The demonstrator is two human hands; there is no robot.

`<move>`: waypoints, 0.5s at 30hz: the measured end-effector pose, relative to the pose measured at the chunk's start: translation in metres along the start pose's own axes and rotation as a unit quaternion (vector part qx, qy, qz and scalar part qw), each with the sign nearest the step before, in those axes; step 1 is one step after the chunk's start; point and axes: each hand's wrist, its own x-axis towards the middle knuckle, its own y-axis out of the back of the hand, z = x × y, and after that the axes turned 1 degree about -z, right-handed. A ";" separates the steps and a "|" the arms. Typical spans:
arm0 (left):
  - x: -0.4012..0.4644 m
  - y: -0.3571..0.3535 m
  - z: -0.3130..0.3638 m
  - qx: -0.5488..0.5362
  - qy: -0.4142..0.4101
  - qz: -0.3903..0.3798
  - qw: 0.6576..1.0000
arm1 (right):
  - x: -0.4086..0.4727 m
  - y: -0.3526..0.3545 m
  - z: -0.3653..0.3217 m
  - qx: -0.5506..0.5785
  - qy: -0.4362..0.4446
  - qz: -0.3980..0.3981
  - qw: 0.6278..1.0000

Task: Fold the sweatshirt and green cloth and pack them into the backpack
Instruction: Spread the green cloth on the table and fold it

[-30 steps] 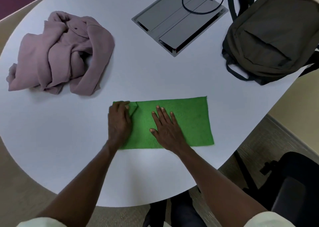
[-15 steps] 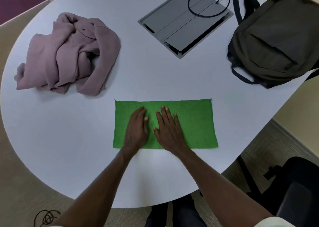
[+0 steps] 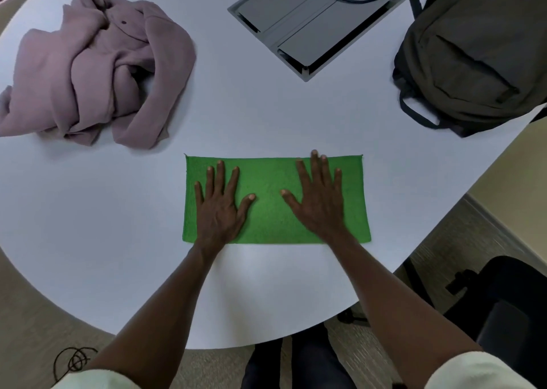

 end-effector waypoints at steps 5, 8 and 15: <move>-0.004 0.008 -0.023 0.015 0.024 -0.006 1.000 | -0.007 0.006 0.048 -0.020 -0.069 0.015 0.997; -0.007 0.015 -0.012 0.015 0.049 -0.011 0.999 | -0.014 0.012 0.030 -0.007 -0.084 0.021 0.996; -0.067 -0.004 0.061 -0.160 -0.020 -0.014 0.987 | -0.076 -0.006 -0.060 0.056 0.051 0.007 0.997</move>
